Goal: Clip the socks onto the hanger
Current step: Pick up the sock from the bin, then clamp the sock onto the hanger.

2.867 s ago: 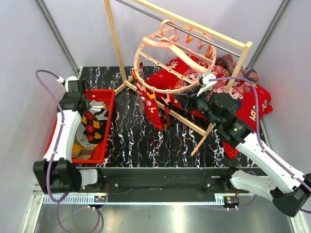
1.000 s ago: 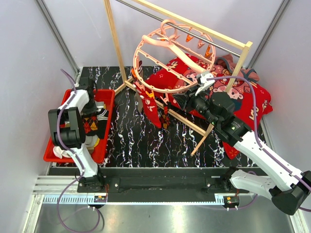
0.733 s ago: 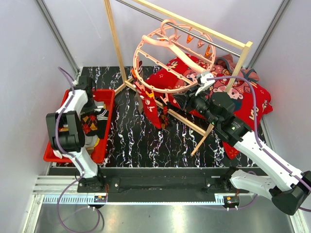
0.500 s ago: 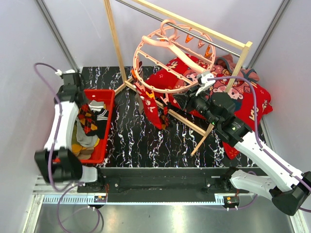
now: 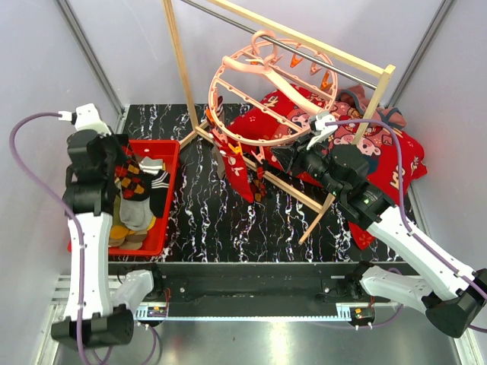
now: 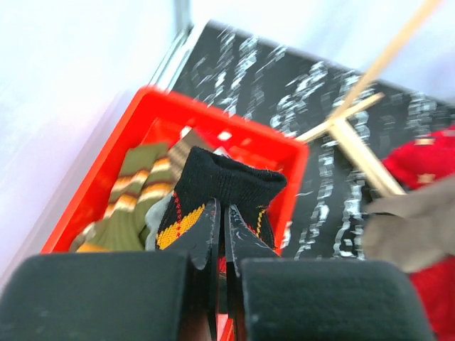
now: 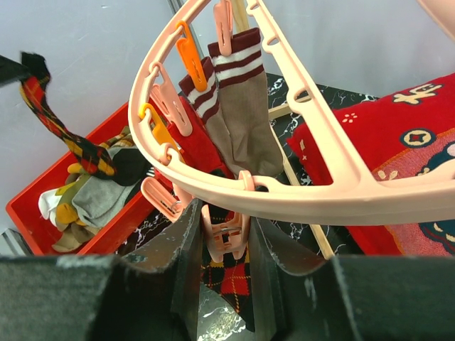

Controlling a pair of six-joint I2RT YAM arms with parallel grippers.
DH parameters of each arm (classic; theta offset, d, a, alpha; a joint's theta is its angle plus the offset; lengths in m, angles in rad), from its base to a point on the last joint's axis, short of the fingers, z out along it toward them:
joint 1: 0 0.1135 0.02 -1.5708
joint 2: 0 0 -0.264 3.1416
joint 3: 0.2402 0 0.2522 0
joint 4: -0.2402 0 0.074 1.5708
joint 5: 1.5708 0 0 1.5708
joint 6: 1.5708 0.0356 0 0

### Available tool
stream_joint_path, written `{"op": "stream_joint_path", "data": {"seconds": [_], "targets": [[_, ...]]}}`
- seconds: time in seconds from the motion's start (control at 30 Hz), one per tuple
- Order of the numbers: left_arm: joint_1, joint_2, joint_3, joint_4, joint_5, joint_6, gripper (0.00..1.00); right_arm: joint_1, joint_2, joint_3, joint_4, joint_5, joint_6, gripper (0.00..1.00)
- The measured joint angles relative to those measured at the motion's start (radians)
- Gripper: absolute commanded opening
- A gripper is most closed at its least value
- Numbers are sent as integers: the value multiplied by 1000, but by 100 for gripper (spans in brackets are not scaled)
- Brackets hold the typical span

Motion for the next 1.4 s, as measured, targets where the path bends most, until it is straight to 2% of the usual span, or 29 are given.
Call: {"op": "stream_joint_path", "data": {"seconds": [0.13, 0.4, 0.57, 0.77, 1.1, 1.27, 1.4], "targets": [[-3, -68, 0, 39, 109, 20, 0, 0, 0, 3, -6, 0, 10, 0], [-66, -88, 22, 56, 270, 50, 0, 0, 0, 16, -12, 0, 26, 0], [-161, -128, -4, 105, 410, 50, 0, 0, 3, 27, -18, -10, 31, 0], [-307, -210, -130, 232, 517, 19, 0, 0, 20, 50, -20, -27, 44, 0], [-603, -190, -308, 538, 550, -115, 0, 0, 38, 71, -38, -36, 60, 0], [-764, -133, -362, 697, 522, -164, 0, 0, 40, 81, -41, -46, 70, 0], [-843, -79, -425, 845, 486, -196, 0, 0, 45, 87, -45, -55, 78, 0]]}}
